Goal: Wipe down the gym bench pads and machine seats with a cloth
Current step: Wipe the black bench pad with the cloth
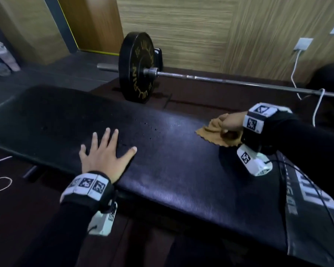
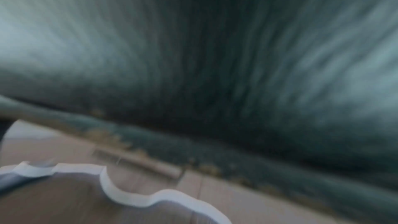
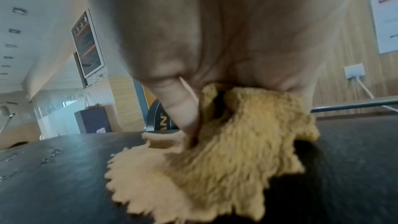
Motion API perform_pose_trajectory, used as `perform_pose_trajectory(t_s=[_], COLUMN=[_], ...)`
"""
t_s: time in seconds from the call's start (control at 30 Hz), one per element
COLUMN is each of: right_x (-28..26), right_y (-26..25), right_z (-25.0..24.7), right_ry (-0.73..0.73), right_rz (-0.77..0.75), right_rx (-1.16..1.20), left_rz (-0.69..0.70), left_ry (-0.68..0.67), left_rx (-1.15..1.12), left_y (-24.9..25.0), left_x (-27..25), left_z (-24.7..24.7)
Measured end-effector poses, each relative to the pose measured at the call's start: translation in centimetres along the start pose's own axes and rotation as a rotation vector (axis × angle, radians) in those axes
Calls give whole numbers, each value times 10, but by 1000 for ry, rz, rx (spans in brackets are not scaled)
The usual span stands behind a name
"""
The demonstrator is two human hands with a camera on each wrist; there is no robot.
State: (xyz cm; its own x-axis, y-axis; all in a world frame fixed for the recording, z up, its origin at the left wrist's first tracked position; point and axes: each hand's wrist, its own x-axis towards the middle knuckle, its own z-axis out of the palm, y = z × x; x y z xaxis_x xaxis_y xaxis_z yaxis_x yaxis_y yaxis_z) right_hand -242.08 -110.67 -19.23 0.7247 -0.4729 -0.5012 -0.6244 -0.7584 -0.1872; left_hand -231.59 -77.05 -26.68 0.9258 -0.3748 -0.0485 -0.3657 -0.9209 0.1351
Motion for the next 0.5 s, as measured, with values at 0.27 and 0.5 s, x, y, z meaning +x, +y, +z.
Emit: perform_pose_trajectory(t_s=[0.27, 0.5], right_x=[28, 34], right_y=[-1, 4], right_z=[13, 16], right_ry=[31, 50], right_rz=[-22, -53], right_rx=[-90, -37], left_rz=[-75, -123], left_ry=[-361, -647], left_rx=[-18, 34], left_y=[2, 9], left_x=[12, 26], left_z=[-21, -37])
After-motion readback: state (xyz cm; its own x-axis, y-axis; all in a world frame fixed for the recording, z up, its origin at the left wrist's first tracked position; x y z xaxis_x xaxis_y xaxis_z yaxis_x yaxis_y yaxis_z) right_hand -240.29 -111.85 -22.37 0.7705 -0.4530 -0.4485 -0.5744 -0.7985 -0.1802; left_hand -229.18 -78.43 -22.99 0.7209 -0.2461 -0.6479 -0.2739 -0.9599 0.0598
